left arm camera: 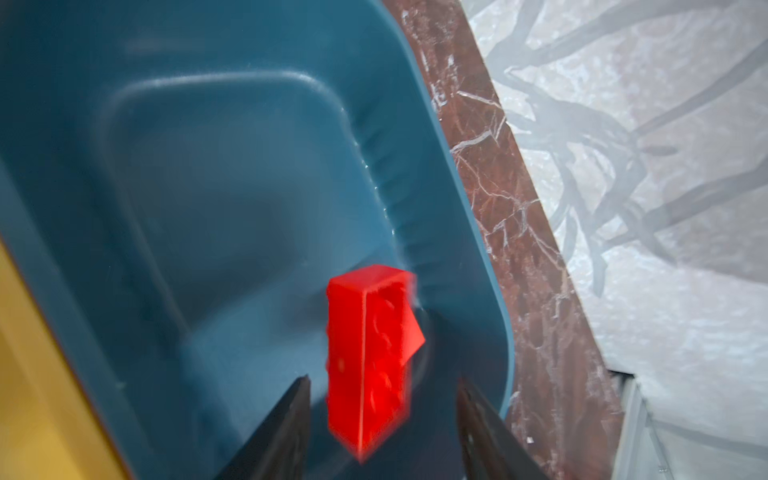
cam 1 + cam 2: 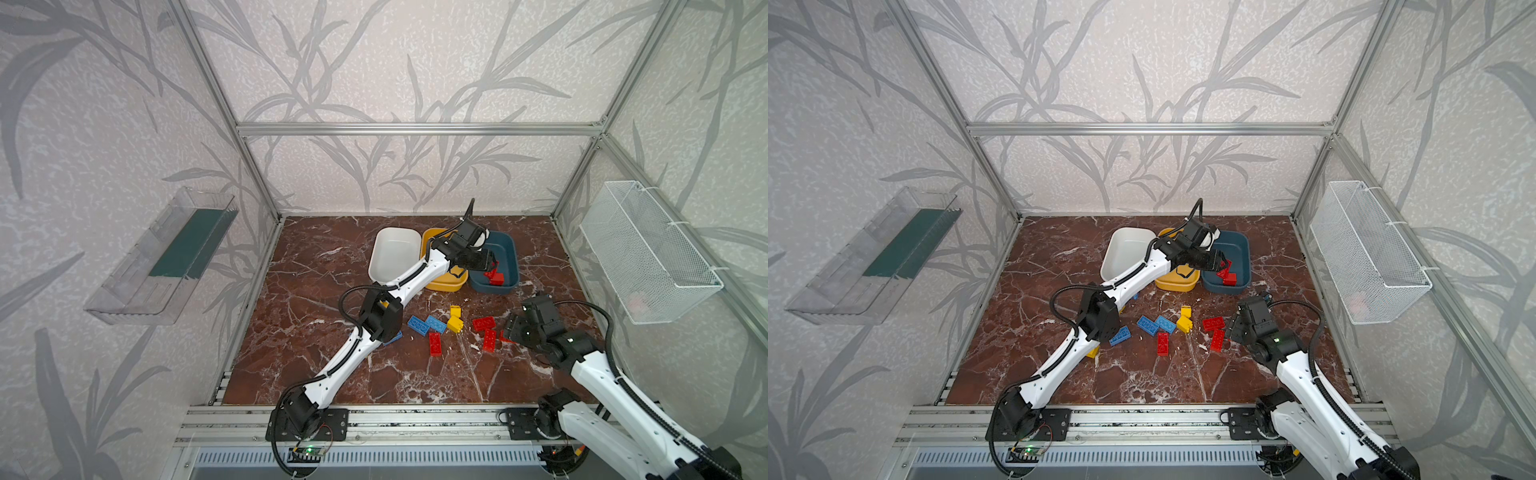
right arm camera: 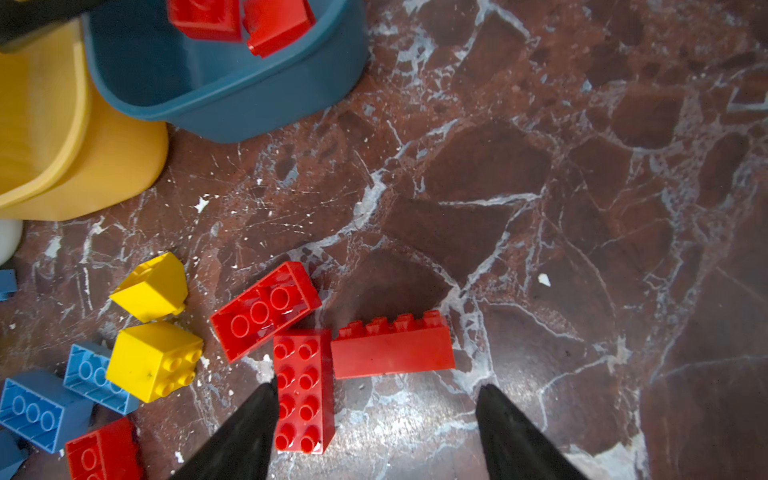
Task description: Sort the legos into containers by color
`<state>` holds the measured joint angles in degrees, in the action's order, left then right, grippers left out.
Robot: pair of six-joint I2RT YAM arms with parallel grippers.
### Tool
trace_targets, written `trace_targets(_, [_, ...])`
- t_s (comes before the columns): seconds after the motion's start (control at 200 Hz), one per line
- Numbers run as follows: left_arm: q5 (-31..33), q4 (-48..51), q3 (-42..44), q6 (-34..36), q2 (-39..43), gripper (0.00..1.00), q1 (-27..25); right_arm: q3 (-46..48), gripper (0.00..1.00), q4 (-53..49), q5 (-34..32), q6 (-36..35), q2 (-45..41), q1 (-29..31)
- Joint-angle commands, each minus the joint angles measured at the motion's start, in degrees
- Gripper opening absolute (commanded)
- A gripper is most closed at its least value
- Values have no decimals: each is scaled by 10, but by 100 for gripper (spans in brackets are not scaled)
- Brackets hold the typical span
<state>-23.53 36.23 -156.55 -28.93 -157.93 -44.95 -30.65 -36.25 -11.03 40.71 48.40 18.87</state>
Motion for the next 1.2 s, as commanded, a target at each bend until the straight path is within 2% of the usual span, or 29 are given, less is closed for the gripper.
trace_targets(0.0, [4, -4, -17, 17, 22, 72, 0, 4, 79, -7, -24, 14, 20, 4])
trace_targets(0.15, [18, 12, -17, 34, 45, 82, -1, 9, 83, 6, -31, 11, 47, 4])
trace_targets(0.275, [30, 26, 4, 48, 84, 84, -1, 8, 84, 13, -25, 1, 65, 4])
trace_targets(0.46, [39, 20, 90, 52, 171, 84, -3, 9, 87, 21, -11, -7, 82, 4])
trace_targets(0.635, [55, -50, 253, 50, 280, 84, -8, 3, 87, 19, 3, -12, 115, 4])
trace_targets(0.9, [81, -159, 488, 38, 421, 84, -11, -1, 81, 32, 10, -15, 149, 6])
trace_targets(1.195, [101, -221, 660, 25, 508, 83, -12, -15, 77, 43, 16, -23, 192, 10])
